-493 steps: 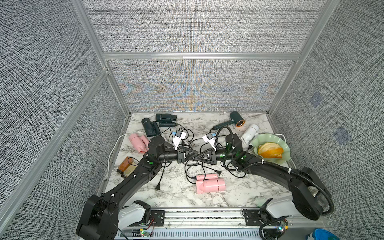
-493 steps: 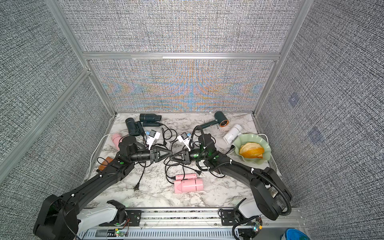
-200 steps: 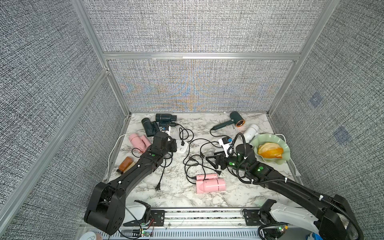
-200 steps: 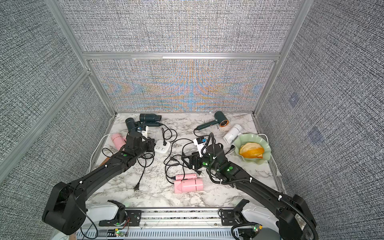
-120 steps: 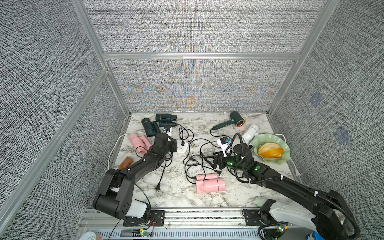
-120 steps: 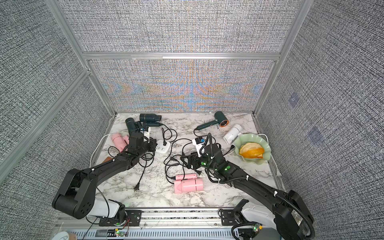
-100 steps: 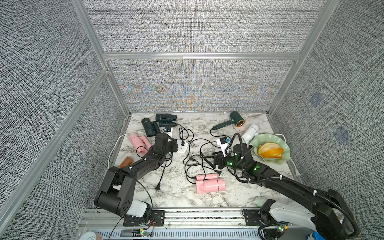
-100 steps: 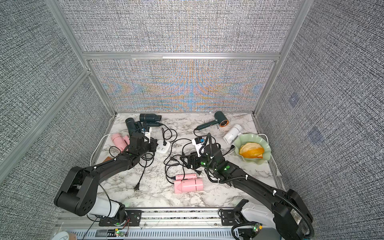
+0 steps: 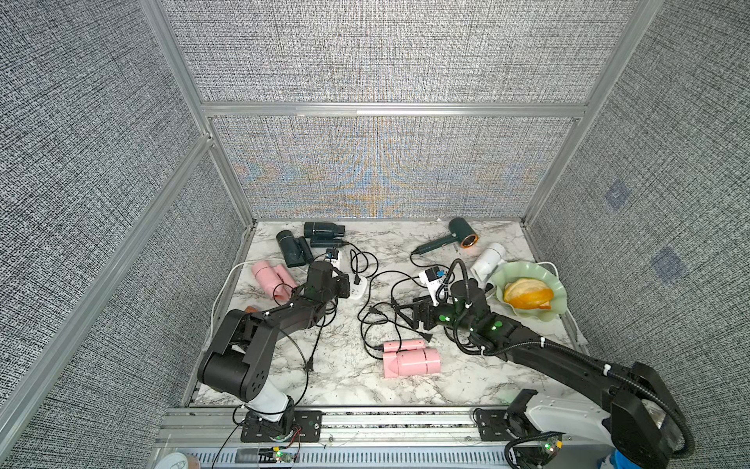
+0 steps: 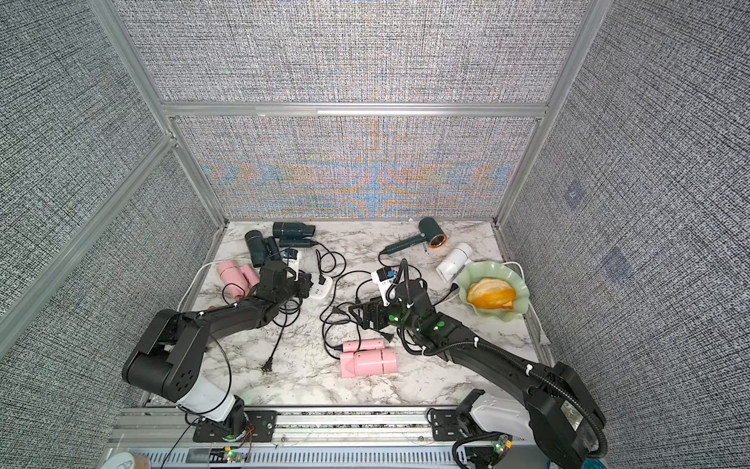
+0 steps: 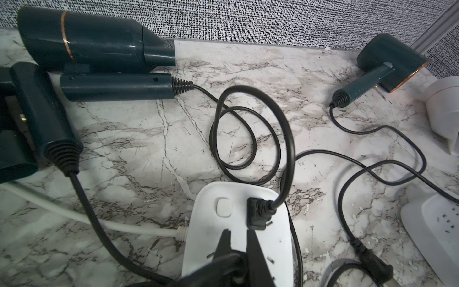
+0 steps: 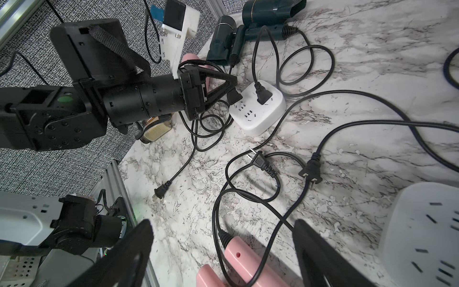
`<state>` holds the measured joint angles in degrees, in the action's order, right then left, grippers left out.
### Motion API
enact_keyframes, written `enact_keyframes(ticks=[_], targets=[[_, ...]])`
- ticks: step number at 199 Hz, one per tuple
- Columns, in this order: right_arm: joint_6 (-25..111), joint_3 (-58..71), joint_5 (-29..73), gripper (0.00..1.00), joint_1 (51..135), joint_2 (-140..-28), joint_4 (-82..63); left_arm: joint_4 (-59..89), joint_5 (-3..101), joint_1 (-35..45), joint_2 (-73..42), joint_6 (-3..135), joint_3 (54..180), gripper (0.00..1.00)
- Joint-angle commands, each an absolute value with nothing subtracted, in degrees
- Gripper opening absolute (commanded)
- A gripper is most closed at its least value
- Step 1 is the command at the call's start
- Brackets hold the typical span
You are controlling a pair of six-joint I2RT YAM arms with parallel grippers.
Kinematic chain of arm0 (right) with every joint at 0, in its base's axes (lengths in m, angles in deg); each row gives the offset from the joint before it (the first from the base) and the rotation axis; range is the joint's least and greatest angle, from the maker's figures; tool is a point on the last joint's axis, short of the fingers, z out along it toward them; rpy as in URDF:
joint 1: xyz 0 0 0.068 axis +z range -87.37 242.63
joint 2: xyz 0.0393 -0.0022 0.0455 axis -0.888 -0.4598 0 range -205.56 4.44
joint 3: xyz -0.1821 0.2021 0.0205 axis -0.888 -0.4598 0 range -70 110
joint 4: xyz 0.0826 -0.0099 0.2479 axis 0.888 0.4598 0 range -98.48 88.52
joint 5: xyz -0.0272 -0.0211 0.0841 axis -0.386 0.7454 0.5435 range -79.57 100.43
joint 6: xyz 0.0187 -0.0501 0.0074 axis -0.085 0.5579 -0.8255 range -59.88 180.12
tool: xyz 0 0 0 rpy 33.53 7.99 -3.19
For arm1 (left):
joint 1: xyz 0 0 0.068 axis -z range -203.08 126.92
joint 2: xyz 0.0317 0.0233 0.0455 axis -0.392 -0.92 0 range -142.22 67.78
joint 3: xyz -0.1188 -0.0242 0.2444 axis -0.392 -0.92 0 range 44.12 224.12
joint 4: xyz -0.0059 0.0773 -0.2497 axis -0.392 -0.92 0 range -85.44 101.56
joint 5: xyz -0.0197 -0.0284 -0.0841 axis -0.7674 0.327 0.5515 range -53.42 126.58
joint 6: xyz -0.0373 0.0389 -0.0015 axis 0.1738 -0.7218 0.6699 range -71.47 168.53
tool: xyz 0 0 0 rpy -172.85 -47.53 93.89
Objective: Charge the blow dryers
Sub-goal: Insert the plug into the socket.
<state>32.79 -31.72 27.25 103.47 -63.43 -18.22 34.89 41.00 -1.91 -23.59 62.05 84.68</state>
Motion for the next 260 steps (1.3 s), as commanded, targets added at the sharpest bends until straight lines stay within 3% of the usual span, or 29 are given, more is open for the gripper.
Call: enact_keyframes(ticks=[1, 260], targets=[[32.45, -31.33, 27.3, 0.9, 103.5, -63.62, -19.57, 37.71, 40.68, -2.03, -24.25, 61.79, 84.4, 0.05], [33.11, -30.72, 27.66, 0.9, 103.94, -64.64, -19.11, 40.61, 39.64, -1.94, -26.46, 62.75, 82.02, 0.07]])
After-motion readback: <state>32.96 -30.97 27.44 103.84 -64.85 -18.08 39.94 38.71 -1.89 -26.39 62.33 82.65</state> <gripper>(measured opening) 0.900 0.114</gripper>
